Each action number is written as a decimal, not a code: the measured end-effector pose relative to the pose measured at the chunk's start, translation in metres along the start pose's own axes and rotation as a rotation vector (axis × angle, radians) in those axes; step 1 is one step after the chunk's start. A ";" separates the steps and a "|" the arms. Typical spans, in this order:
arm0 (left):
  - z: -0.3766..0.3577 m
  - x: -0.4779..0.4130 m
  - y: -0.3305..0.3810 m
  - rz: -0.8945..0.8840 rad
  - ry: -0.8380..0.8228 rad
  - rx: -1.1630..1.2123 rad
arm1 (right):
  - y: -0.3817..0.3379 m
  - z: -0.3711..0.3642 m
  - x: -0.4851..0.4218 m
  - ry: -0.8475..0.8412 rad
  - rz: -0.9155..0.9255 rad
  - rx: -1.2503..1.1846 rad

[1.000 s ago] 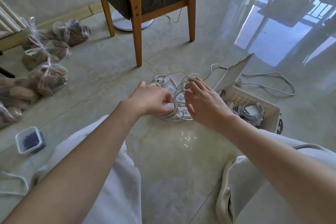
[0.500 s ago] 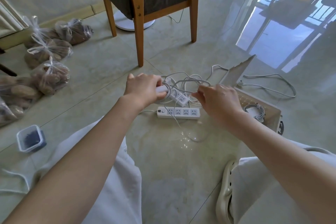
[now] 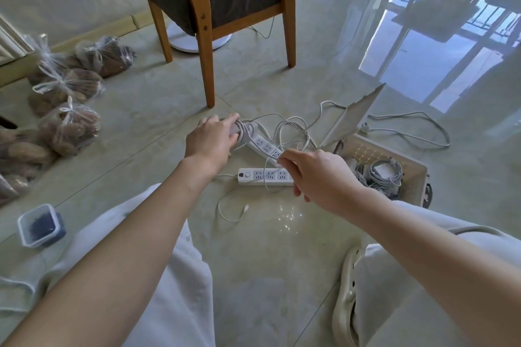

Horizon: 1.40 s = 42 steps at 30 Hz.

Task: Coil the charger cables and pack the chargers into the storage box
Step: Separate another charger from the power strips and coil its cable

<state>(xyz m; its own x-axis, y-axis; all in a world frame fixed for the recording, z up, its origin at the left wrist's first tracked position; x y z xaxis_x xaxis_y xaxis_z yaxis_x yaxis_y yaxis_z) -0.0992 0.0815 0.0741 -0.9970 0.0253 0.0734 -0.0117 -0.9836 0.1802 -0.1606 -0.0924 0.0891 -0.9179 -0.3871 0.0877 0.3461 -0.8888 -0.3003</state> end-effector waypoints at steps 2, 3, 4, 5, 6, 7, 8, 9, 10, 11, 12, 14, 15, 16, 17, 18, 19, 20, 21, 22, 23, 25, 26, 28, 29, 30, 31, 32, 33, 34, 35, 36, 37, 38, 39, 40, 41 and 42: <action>0.002 -0.001 0.001 -0.040 0.021 -0.018 | 0.004 0.000 0.003 0.024 -0.010 0.120; 0.003 0.000 0.003 -0.073 0.025 -0.034 | 0.005 0.002 0.004 0.055 -0.022 0.172; 0.003 0.001 0.007 -0.111 0.025 -0.056 | 0.002 0.007 0.006 0.121 -0.005 0.212; 0.003 0.003 0.013 -0.150 0.024 -0.085 | -0.004 0.017 0.008 0.233 0.039 0.226; 0.003 0.006 0.018 -0.191 0.028 -0.113 | -0.010 0.025 0.009 0.373 0.088 0.271; 0.003 0.009 0.025 -0.232 0.034 -0.130 | -0.015 0.031 0.011 0.510 0.136 0.346; 0.002 0.012 0.032 -0.271 0.043 -0.140 | -0.017 0.031 0.010 0.584 0.175 0.420; 0.001 0.015 0.038 -0.308 0.054 -0.153 | -0.017 0.028 0.007 0.581 0.196 0.467; 0.001 0.018 0.044 -0.345 0.073 -0.160 | -0.015 0.023 0.003 0.543 0.195 0.508; 0.001 0.021 0.047 -0.377 0.096 -0.157 | -0.012 0.016 -0.001 0.480 0.167 0.559; 0.002 0.022 0.049 -0.391 0.125 -0.152 | -0.009 0.012 -0.006 0.413 0.115 0.608; 0.003 0.019 0.047 -0.363 0.136 -0.172 | -0.003 0.010 -0.009 0.281 -0.017 0.665; 0.001 0.017 0.044 -0.334 0.113 -0.190 | 0.002 0.010 -0.009 0.190 -0.069 0.634; 0.000 0.014 0.041 -0.305 0.087 -0.202 | 0.010 0.009 -0.009 0.079 -0.136 0.539; 0.000 0.012 0.038 -0.281 0.064 -0.206 | 0.021 0.004 -0.008 -0.042 -0.197 0.413; 0.000 0.011 0.036 -0.264 0.049 -0.205 | 0.031 -0.002 -0.007 -0.157 -0.254 0.314; 0.000 0.009 0.034 -0.253 0.034 -0.205 | 0.039 -0.006 -0.006 -0.218 -0.304 0.225; 0.000 0.009 0.031 -0.238 0.023 -0.199 | 0.043 -0.006 -0.006 -0.259 -0.354 0.108; -0.001 0.008 0.029 -0.210 0.011 -0.191 | 0.045 -0.006 -0.009 -0.282 -0.390 -0.070; -0.001 0.007 0.025 -0.174 0.006 -0.179 | 0.042 -0.006 -0.010 -0.315 -0.435 -0.318; -0.001 0.006 0.022 -0.136 0.008 -0.162 | 0.036 -0.010 -0.009 -0.364 -0.492 -0.605; 0.000 0.002 0.015 -0.073 0.013 -0.135 | 0.016 -0.017 -0.003 -0.505 -0.540 -1.120; -0.001 0.001 0.012 -0.049 0.013 -0.118 | 0.007 -0.018 0.001 -0.574 -0.551 -1.349; 0.001 0.000 0.007 -0.008 0.027 -0.078 | -0.001 -0.015 0.008 -0.686 -0.603 -1.700; 0.002 -0.001 0.004 0.010 0.036 -0.061 | 0.001 -0.015 0.009 -0.706 -0.641 -1.784; 0.003 -0.002 0.001 0.025 0.041 -0.050 | 0.007 -0.015 0.008 -0.684 -0.680 -1.780; 0.004 -0.002 -0.002 0.034 0.042 -0.045 | 0.017 -0.016 0.007 -0.628 -0.709 -1.700; 0.005 -0.003 -0.004 0.036 0.040 -0.042 | 0.029 -0.018 0.005 -0.543 -0.714 -1.557; 0.005 -0.002 -0.005 0.028 0.032 -0.033 | 0.040 -0.018 0.003 -0.452 -0.688 -1.353; 0.005 -0.002 -0.004 0.010 0.017 -0.017 | 0.047 -0.016 0.002 -0.382 -0.625 -1.052; 0.003 -0.001 -0.002 -0.016 -0.002 0.003 | 0.052 -0.012 0.003 -0.337 -0.541 -0.671; 0.002 0.001 0.001 -0.041 -0.019 0.018 | 0.053 -0.010 0.003 -0.299 -0.451 -0.277; 0.000 0.003 0.004 -0.064 -0.033 0.019 | 0.049 -0.009 0.004 -0.276 -0.371 0.046; -0.002 0.005 0.007 -0.084 -0.043 0.009 | 0.044 -0.009 0.005 -0.248 -0.312 0.238; -0.003 0.007 0.010 -0.103 -0.052 -0.002 | 0.039 -0.011 0.005 -0.223 -0.264 0.319; -0.004 0.010 0.014 -0.121 -0.059 -0.009 | 0.035 -0.012 0.004 -0.185 -0.224 0.343; -0.004 0.012 0.018 -0.141 -0.062 -0.012 | 0.032 -0.011 0.001 -0.131 -0.176 0.348; -0.005 0.014 0.023 -0.162 -0.061 -0.008 | 0.030 -0.010 -0.002 -0.086 -0.136 0.330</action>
<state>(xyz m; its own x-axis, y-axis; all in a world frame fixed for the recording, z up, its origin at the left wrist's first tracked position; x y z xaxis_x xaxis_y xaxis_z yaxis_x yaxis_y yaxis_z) -0.1136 0.0587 0.0747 -0.9755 0.1941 0.1036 -0.1726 -0.9671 0.1871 -0.1508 -0.1161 0.0703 -0.9450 -0.2665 0.1896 0.2787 -0.9595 0.0406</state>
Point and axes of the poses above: each hand's wrist, its own x-axis away from the middle knuckle, its own z-axis out of the back of the hand, y = z × x, the point moved 6 cm from there along -x, towards the middle knuckle, and after that the axes turned 3 degrees about -y, right-handed, at the moved point
